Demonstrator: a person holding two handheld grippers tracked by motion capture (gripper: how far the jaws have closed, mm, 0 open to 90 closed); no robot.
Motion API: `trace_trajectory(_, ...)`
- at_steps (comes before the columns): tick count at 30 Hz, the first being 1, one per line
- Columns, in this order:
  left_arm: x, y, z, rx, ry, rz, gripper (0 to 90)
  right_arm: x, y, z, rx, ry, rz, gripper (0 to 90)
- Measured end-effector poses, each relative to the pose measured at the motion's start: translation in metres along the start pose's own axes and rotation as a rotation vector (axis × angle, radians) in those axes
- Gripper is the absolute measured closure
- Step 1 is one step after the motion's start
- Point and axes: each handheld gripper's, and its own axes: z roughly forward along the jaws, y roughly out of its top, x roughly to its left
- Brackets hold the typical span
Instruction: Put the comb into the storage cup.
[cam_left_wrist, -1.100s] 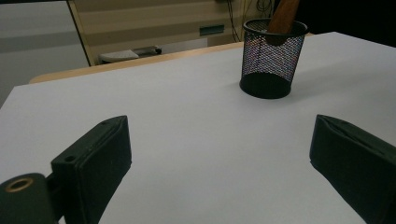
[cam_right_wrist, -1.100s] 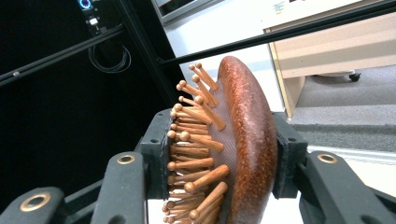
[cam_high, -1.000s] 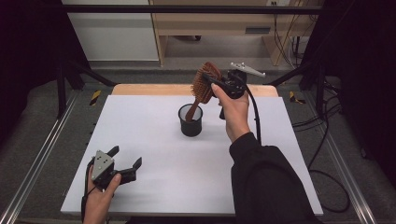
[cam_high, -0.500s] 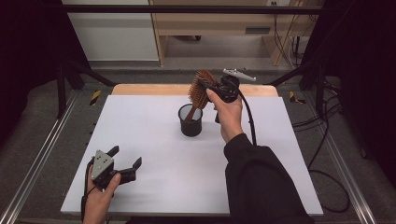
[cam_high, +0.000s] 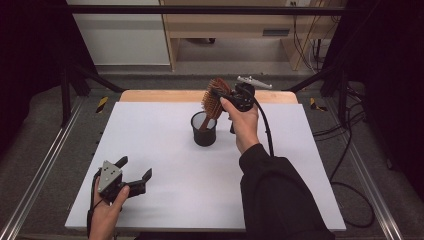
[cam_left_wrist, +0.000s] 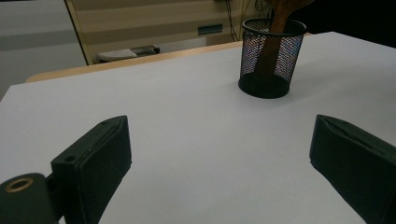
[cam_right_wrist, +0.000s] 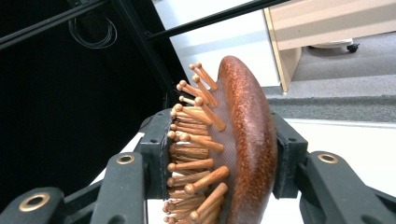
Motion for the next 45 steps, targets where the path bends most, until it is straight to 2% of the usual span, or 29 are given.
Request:
trace_trajectory(33, 0.0, 0.0, 0.0, 0.002, -0.007, -0.002, 5.9, 0.003, -0.008, 0.01, 0.022, 0.012, -0.001, 50.7)
trace_trajectory(45, 0.0, 0.0, 0.0, 0.002, -0.009, -0.004, 5.9, -0.005, -0.005, 0.016, 0.034, 0.01, 0.005, 49.0)
